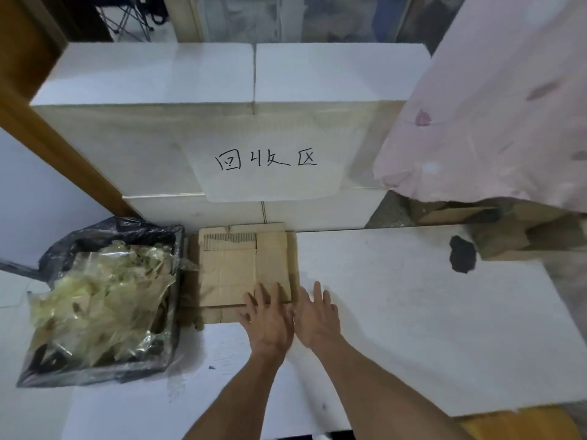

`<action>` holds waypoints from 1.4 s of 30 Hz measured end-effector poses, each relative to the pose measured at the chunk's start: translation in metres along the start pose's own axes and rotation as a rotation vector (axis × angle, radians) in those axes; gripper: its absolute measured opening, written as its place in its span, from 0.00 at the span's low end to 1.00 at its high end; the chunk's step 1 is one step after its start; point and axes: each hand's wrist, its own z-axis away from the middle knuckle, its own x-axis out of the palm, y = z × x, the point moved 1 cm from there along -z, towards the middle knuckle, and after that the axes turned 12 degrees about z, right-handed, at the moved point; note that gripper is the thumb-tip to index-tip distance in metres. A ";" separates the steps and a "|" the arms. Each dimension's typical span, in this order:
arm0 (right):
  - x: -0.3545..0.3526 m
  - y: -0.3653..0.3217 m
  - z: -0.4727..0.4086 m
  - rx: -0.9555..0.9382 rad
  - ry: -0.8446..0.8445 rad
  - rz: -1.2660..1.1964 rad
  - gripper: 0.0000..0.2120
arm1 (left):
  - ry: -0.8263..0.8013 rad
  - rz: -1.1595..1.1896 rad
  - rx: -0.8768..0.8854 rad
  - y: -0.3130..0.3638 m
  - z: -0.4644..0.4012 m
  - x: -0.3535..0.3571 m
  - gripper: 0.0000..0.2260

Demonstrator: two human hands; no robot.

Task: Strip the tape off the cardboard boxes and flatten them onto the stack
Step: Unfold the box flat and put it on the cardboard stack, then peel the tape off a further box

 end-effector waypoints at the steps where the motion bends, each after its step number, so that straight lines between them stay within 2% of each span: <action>1: -0.003 0.009 0.007 0.019 0.002 0.008 0.27 | -0.016 -0.004 0.019 0.008 0.005 0.000 0.24; 7: -0.035 0.061 0.045 0.087 0.129 0.009 0.23 | -0.049 -0.009 0.099 0.053 0.040 -0.007 0.30; 13: -0.054 0.130 0.083 0.100 0.205 -0.069 0.24 | -0.021 -0.036 0.143 0.110 0.082 0.009 0.32; 21: -0.042 0.255 0.140 0.150 0.173 -0.087 0.25 | -0.074 -0.141 0.204 0.193 0.156 0.088 0.32; 25: -0.035 0.291 0.152 0.164 0.164 -0.108 0.24 | -0.110 -0.185 0.214 0.211 0.183 0.113 0.31; 34: -0.034 0.317 0.147 0.298 0.138 -0.135 0.25 | -0.159 -0.207 0.210 0.229 0.159 0.111 0.31; 42: -0.041 0.344 0.125 0.449 0.142 -0.220 0.26 | -0.234 -0.247 0.337 0.269 0.115 0.139 0.32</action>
